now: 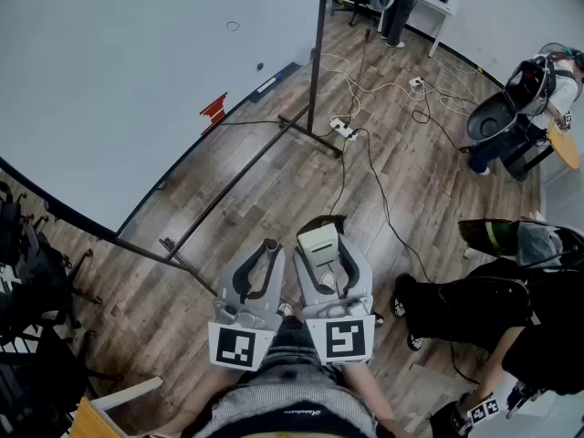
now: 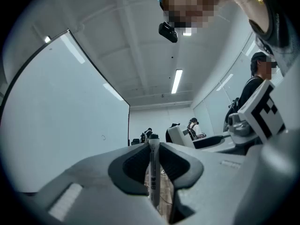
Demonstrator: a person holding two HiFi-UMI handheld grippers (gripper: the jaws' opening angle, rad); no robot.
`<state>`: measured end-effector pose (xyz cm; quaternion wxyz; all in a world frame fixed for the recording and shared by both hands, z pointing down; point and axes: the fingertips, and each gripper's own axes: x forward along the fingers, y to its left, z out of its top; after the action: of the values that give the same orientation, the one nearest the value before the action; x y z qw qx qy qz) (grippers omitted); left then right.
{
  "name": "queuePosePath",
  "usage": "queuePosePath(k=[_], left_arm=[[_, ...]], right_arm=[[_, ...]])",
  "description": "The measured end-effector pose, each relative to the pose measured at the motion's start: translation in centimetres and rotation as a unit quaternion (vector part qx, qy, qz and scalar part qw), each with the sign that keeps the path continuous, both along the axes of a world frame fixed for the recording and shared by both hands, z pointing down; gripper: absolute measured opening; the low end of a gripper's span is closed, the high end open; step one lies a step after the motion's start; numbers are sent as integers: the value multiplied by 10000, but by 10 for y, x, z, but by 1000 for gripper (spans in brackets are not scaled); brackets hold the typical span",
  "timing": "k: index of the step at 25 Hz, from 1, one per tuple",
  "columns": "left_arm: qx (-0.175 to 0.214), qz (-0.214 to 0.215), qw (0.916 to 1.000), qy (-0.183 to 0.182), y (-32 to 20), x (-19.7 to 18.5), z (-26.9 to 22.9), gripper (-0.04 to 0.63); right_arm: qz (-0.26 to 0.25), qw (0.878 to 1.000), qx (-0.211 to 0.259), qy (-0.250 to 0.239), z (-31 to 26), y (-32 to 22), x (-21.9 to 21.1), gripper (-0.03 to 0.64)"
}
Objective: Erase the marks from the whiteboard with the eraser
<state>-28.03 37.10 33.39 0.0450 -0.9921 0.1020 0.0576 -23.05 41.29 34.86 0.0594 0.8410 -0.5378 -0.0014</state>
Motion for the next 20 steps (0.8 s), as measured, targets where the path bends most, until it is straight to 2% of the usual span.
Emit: queuePosePath(k=[12, 20], left_arm=[[-185, -30, 9998, 102, -4, 6, 5, 77], [-326, -150, 9994, 24, -42, 60, 11, 77]], right_arm=[[-117, 9998, 70, -113, 7, -3, 5, 264], [-295, 9989, 173, -315, 13, -45, 61, 264]])
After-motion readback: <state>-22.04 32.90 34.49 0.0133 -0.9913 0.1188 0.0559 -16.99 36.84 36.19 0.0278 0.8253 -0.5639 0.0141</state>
